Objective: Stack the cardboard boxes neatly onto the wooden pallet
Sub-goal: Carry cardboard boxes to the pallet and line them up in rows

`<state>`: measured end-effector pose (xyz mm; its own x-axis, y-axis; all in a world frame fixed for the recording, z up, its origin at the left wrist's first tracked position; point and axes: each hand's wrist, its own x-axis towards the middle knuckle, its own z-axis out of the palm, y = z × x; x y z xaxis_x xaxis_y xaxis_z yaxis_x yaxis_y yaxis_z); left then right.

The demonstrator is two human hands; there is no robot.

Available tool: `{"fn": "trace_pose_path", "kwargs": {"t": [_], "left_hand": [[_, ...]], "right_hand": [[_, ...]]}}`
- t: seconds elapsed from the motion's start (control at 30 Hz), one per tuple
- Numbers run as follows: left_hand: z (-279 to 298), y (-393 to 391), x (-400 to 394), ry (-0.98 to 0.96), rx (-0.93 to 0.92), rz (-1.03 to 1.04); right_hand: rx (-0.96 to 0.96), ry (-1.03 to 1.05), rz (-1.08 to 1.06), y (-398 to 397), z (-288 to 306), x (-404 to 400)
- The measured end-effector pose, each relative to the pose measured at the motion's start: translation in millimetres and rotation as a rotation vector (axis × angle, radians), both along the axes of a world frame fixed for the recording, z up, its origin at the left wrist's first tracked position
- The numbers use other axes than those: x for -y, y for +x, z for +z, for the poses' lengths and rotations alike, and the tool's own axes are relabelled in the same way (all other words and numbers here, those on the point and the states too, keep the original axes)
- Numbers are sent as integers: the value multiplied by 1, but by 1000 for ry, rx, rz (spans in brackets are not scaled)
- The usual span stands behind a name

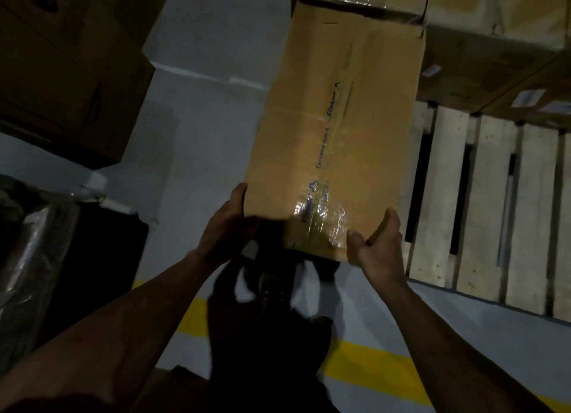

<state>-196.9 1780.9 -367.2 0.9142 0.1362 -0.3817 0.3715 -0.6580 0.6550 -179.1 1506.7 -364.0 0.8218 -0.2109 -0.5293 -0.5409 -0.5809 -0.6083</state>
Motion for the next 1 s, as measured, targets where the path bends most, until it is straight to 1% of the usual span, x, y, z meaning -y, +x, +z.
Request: {"fn": "trace_pose_path", "kwargs": {"t": [0.1,0.17,0.23,0.3,0.37,0.47,0.57,0.73,0.83,0.93,1.0], "left_hand": [[-2,37,2,-81,-61,78],[-5,62,3,-105,-106,130],[-9,85,4,-180,-134,195],[-13,104,5,-232,-139,240],[-16,111,3,-230,-148,273],[-16,106,1,-206,-132,255],[-17,106,0,-175,-155,247],[-20,107,2,-69,-164,183],[-18,110,1,-111,-149,160],[-15,119,-1,-175,-160,202],[-13,130,-1,-182,-171,198]], "right_hand": [[55,16,-85,36,-7,-6],[45,12,-121,61,-12,-9],[24,3,-154,82,-16,-10],[34,-16,-180,94,-19,-12],[53,-18,-202,94,-21,-15],[58,6,-226,88,-19,-19],[63,26,-240,86,-20,-19],[28,4,-239,90,-20,-19],[-2,-21,-228,96,-16,-20],[-55,-19,-232,102,-14,-19],[-93,-14,-243,110,-12,-18]]}}
